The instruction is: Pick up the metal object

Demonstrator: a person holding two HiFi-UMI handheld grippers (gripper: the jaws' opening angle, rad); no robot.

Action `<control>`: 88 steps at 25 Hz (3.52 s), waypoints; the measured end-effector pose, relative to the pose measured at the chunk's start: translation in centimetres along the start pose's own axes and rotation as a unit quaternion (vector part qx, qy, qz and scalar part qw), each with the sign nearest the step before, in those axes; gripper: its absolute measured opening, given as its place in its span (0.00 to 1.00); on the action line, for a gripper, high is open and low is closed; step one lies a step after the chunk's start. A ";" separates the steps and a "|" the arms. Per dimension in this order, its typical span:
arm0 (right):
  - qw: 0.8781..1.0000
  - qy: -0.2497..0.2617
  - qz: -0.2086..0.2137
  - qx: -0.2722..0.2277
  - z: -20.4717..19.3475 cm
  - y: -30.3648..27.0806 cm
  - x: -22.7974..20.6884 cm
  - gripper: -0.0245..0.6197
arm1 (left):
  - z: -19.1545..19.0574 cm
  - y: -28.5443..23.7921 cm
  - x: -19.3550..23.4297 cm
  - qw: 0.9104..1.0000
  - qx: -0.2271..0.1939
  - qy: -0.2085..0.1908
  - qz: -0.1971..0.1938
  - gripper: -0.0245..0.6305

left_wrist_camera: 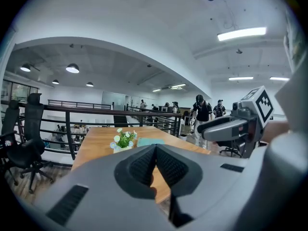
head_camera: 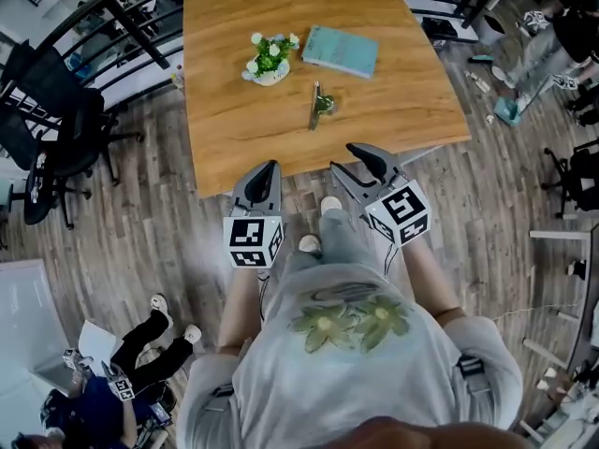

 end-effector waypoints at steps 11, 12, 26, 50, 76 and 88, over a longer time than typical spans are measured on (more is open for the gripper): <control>0.998 0.022 0.043 0.051 2.7 -7.9 -7.7 0.40 | 2.1 -7.6 5.4 0.999 0.003 0.002 0.039 0.06; 0.997 0.025 0.048 0.059 2.8 -8.5 -8.5 0.41 | 2.2 -8.3 5.8 0.999 0.004 0.003 0.045 0.06; 0.974 0.078 0.130 0.167 0.7 -15.2 -15.5 0.48 | 2.0 -16.1 7.7 0.997 0.030 0.026 0.070 0.06; 0.933 0.086 0.169 0.305 -8.1 -24.2 -21.0 0.50 | -1.2 -22.2 10.1 0.990 0.089 0.062 0.094 0.06; 0.906 0.131 0.135 0.380 -14.5 -27.5 -22.1 0.50 | -2.6 -23.6 10.3 0.988 0.111 0.068 0.077 0.06; 0.906 0.134 0.124 0.382 -14.2 -27.5 -22.3 0.49 | -3.0 -23.6 10.4 0.988 0.115 0.070 0.078 0.06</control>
Point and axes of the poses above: the fingertips, and each gripper's own axes: y backward along the fingers, x to its left, z out of its top, the point moved 8 cm from there along y, backward along the fingers, and after that the axes turned 11 degrees about -y, right-handed, at the moved point
